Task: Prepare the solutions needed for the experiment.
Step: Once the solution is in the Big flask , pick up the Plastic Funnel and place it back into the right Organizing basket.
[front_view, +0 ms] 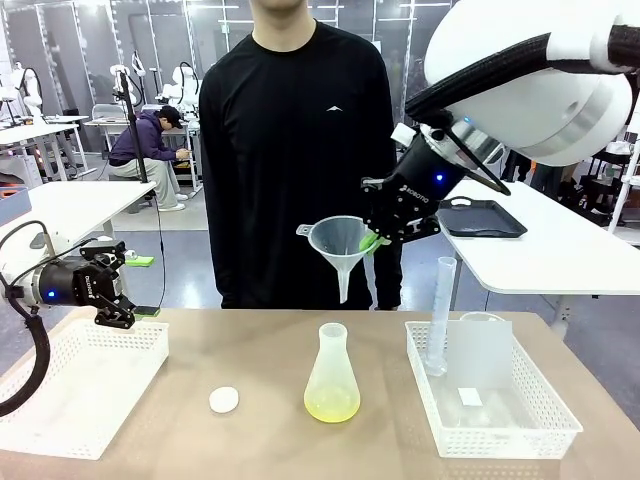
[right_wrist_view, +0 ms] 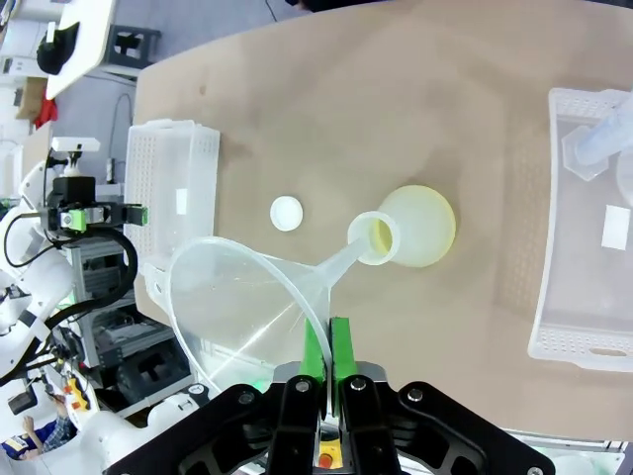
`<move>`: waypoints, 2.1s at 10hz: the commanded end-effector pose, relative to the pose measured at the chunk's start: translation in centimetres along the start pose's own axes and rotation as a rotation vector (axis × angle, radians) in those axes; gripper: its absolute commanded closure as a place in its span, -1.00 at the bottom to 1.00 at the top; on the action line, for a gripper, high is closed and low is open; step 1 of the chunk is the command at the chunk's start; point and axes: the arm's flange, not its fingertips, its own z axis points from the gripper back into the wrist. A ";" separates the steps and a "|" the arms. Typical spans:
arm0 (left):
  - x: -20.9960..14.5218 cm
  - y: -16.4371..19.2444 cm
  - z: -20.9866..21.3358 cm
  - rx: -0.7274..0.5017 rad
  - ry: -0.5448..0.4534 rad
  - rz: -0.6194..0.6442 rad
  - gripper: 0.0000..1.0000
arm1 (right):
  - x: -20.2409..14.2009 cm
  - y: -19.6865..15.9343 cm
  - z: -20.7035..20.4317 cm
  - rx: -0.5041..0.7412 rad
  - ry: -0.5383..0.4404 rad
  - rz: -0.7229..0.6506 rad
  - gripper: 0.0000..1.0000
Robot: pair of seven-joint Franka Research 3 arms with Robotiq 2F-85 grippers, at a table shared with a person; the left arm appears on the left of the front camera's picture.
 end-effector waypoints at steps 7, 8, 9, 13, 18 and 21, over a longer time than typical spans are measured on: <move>0.0 -0.2 0.0 -0.004 -0.002 -0.001 -1.00 | 1.5 -18.9 8.0 -0.011 -0.028 -0.120 1.00; 0.0 -0.2 0.0 -0.004 -0.002 -0.001 -1.00 | 1.5 -20.1 8.7 0.001 -0.030 -0.137 1.00; 0.0 -0.2 0.0 -0.004 -0.002 -0.001 -1.00 | 1.6 -20.8 8.9 0.002 -0.026 -0.148 1.00; 0.0 -0.2 0.0 -0.004 -0.002 -0.001 -1.00 | 0.5 -22.4 5.8 -0.073 0.027 -0.204 1.00; 0.0 -0.2 0.0 -0.004 -0.002 -0.001 -1.00 | -2.9 -26.4 -1.5 -0.055 0.162 -0.305 1.00; 0.0 -0.2 0.0 -0.004 -0.002 -0.001 -1.00 | -2.5 -26.9 -2.1 -0.073 0.187 -0.365 0.53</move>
